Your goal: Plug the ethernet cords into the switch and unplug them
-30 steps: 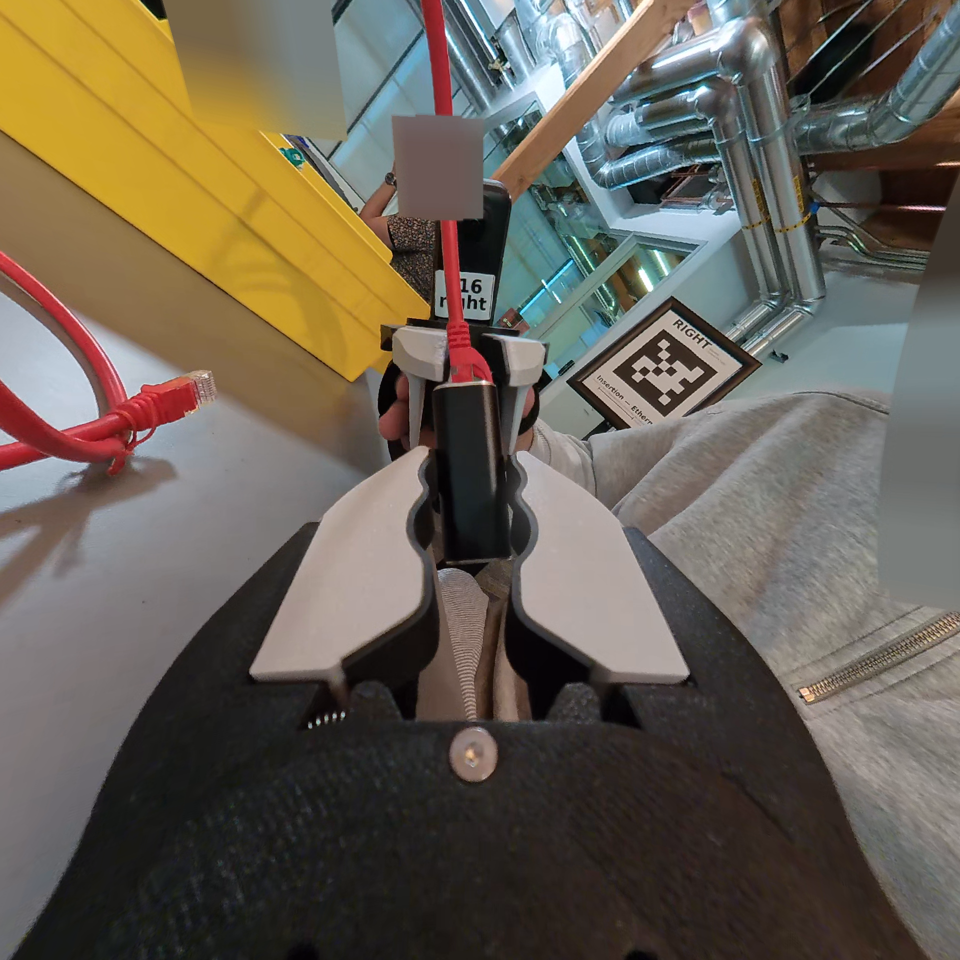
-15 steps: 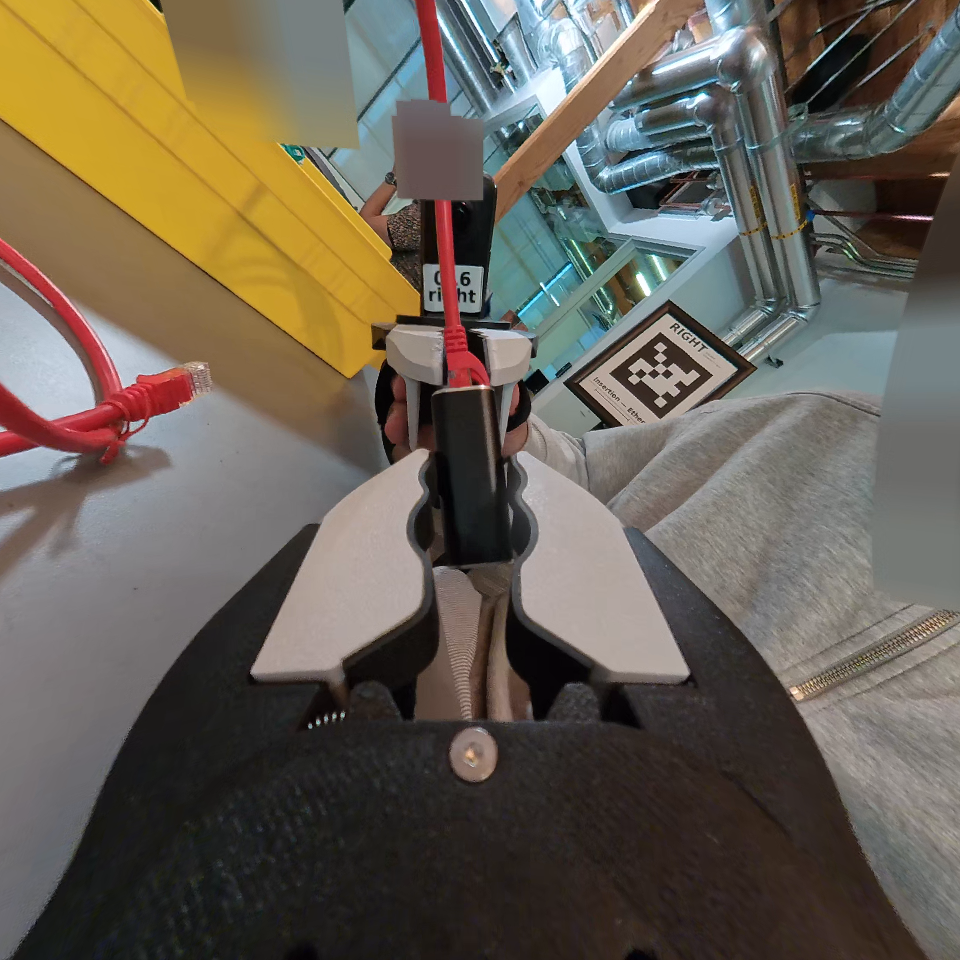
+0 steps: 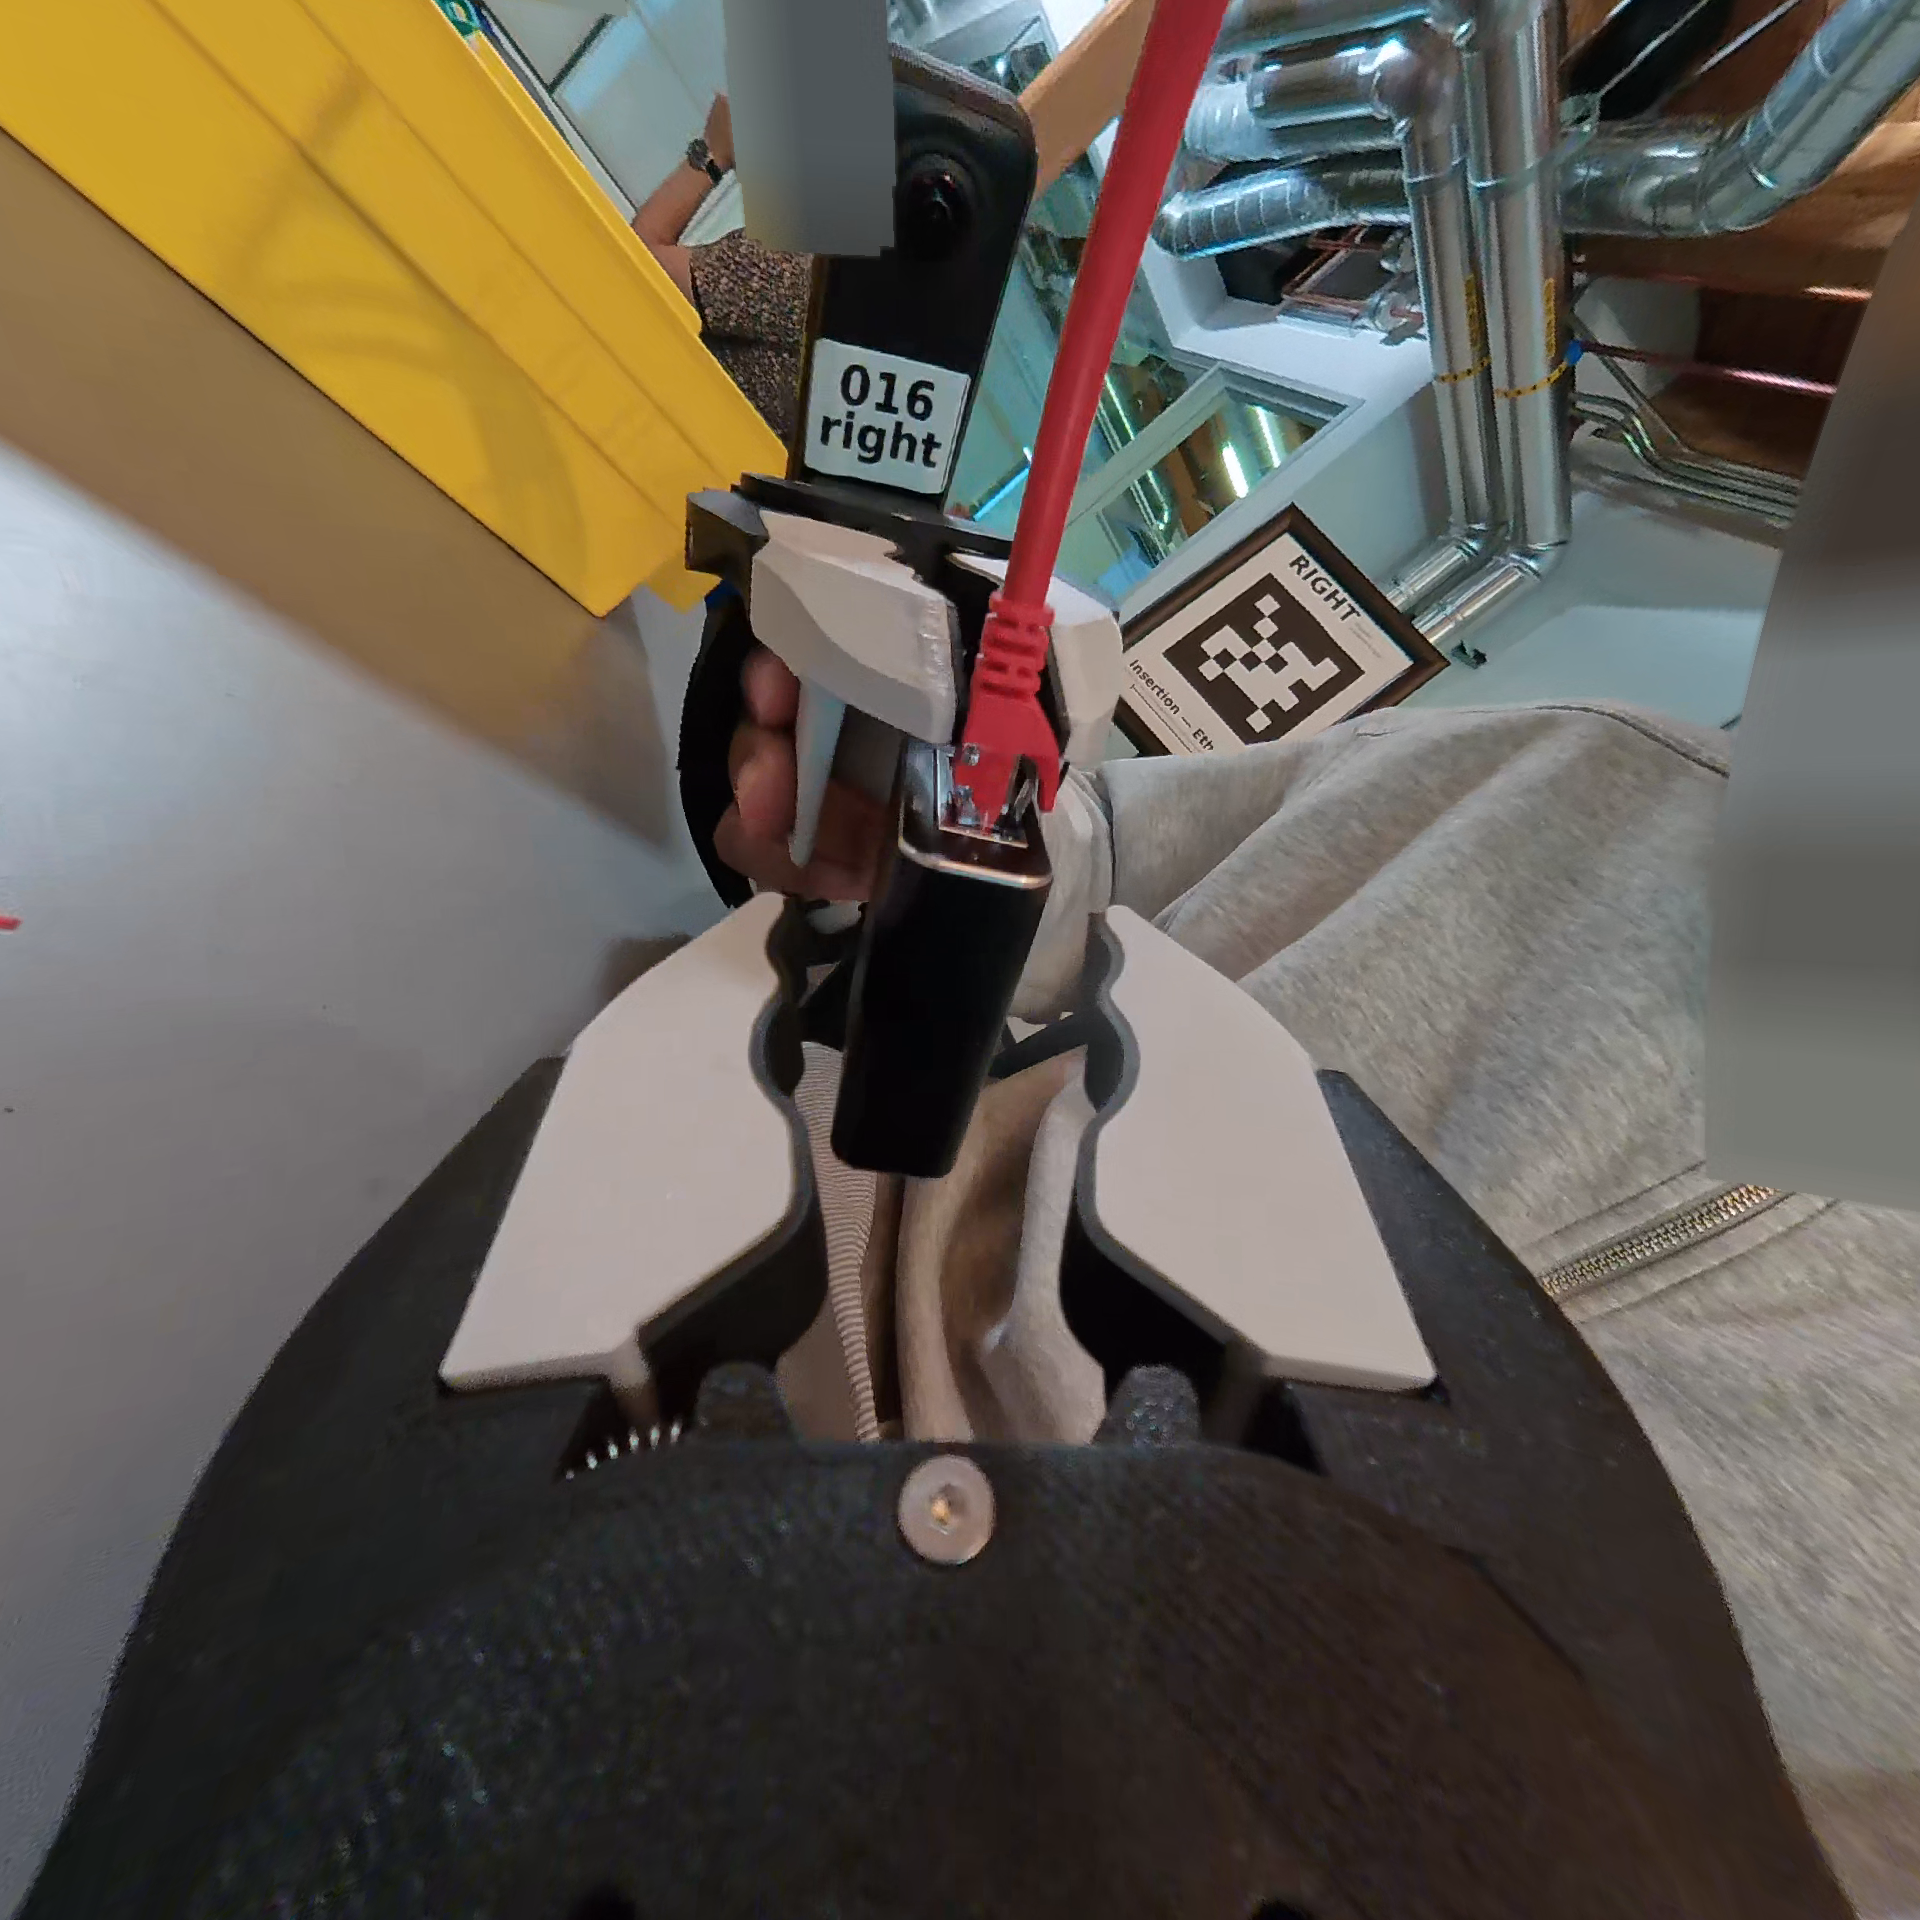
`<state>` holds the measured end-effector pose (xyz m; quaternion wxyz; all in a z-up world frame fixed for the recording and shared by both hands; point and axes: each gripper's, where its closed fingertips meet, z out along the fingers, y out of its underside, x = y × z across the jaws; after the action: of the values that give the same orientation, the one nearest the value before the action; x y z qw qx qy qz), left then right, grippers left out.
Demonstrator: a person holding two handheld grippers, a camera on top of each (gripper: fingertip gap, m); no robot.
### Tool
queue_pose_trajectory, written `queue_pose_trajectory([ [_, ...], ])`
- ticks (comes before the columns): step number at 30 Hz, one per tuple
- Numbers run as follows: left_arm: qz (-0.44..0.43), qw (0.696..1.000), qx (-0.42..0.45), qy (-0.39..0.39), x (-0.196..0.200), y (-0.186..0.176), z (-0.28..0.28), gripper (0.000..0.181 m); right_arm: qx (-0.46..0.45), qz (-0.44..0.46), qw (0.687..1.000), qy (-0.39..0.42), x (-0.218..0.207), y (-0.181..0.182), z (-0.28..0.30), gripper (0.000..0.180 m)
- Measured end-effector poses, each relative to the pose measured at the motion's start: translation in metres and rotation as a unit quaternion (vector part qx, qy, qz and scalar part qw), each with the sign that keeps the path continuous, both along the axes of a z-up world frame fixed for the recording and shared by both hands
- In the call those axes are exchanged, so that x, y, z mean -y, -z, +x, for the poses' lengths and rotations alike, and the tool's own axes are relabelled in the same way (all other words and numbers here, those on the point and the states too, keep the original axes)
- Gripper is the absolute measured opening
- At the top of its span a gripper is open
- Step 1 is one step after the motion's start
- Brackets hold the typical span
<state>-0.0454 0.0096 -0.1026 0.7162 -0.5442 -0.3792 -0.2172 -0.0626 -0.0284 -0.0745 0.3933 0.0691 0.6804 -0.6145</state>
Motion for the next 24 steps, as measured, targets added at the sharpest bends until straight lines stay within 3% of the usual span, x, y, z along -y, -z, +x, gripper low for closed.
queue_pose_trajectory([
  [11, 0.006, 1.0, 0.003, 0.027, -0.008, -0.001, 0.008, 0.077, 0.014, -0.044, 0.999, -0.001, 0.004, -0.011, 0.005, 0.013],
  [20, 0.041, 0.999, -0.012, 0.032, -0.002, -0.009, 0.011, 0.047, -0.039, -0.045, 0.998, 0.0, 0.006, -0.006, 0.012, 0.013],
  [24, 0.057, 0.997, -0.013, 0.057, -0.003, -0.012, 0.017, 0.034, -0.017, -0.051, 0.999, -0.003, 0.005, -0.009, 0.012, 0.013],
])
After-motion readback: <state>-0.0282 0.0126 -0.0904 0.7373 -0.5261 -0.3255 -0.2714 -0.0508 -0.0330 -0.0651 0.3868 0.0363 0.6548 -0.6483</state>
